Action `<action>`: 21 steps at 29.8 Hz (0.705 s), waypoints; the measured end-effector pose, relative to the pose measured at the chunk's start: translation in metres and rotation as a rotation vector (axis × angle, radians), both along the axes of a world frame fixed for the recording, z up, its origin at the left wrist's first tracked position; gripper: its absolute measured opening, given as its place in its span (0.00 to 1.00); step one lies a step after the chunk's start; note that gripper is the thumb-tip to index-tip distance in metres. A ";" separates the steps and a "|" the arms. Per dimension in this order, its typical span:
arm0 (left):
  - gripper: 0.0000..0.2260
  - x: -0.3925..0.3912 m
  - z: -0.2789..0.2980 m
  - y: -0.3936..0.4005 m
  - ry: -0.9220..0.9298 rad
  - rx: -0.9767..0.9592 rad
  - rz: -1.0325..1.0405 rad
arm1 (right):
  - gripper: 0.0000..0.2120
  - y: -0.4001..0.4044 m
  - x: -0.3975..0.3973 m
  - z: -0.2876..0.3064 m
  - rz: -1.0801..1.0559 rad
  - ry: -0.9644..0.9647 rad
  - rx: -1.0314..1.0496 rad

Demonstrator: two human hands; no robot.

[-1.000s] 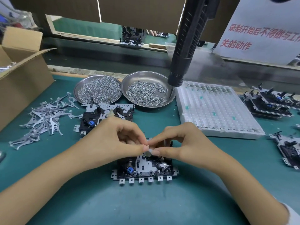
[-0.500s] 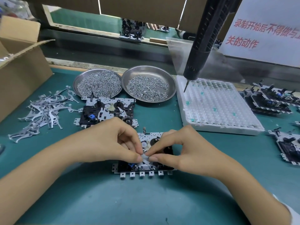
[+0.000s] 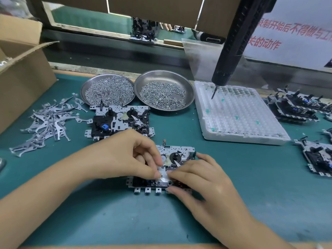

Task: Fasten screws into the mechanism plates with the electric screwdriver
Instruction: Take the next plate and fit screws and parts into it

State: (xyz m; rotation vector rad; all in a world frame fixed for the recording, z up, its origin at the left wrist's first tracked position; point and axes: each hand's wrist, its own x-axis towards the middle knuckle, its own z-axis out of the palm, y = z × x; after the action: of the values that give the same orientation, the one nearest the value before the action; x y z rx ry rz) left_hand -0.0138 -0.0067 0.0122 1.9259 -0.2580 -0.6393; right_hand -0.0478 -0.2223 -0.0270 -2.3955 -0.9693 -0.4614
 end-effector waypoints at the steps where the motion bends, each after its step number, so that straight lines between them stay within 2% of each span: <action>1: 0.06 0.000 -0.001 0.000 0.002 -0.001 -0.008 | 0.11 0.000 -0.001 -0.001 -0.019 -0.010 0.006; 6: 0.06 -0.004 -0.008 -0.011 -0.028 -0.051 0.020 | 0.10 -0.003 0.001 -0.001 -0.085 0.006 -0.019; 11: 0.06 -0.010 -0.017 -0.027 -0.229 -0.075 0.169 | 0.04 -0.011 0.016 0.000 -0.142 0.061 0.025; 16: 0.06 -0.013 -0.023 -0.041 -0.366 -0.109 0.331 | 0.02 -0.014 0.032 0.001 -0.106 0.135 0.079; 21: 0.10 -0.018 -0.027 -0.048 -0.465 -0.042 0.378 | 0.02 -0.021 0.034 0.000 -0.057 0.272 0.197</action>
State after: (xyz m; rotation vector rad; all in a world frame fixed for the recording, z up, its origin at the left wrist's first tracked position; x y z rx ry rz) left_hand -0.0321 -0.0549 -0.0149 1.9926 -0.1861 0.0676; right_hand -0.0137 -0.2438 -0.0272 -2.2390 -0.7032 -0.2299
